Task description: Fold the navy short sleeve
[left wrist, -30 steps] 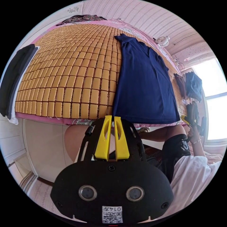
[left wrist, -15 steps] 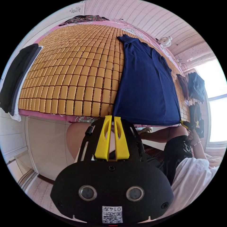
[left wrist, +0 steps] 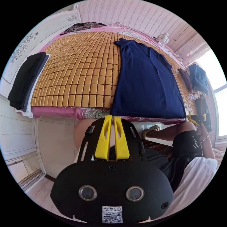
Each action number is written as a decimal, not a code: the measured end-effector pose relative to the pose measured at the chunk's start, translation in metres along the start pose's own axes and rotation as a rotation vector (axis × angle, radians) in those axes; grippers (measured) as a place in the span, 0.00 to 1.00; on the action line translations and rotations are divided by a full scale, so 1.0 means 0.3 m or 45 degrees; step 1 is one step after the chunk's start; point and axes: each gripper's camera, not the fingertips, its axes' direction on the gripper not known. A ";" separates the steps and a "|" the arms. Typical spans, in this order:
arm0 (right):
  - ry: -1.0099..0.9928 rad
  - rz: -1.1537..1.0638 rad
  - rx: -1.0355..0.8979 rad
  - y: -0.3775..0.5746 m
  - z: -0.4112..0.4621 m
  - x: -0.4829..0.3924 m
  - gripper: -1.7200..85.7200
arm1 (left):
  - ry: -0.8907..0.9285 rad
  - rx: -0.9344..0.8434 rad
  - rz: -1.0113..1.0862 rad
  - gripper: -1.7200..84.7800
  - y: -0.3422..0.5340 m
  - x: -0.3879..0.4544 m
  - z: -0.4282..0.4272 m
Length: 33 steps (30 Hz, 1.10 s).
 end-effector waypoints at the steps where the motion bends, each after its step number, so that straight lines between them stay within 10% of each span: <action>1: -0.010 -0.003 0.005 0.005 -0.006 0.001 0.08 | 0.014 -0.003 -0.010 0.01 0.011 -0.003 -0.004; 16: -0.164 -0.262 0.223 0.184 -0.121 -0.095 0.09 | 0.339 0.411 -0.066 0.01 0.051 0.021 -0.179; 33: 0.315 -0.426 0.384 -0.272 0.028 -0.496 0.07 | 0.348 0.215 0.389 0.04 -0.680 0.529 0.097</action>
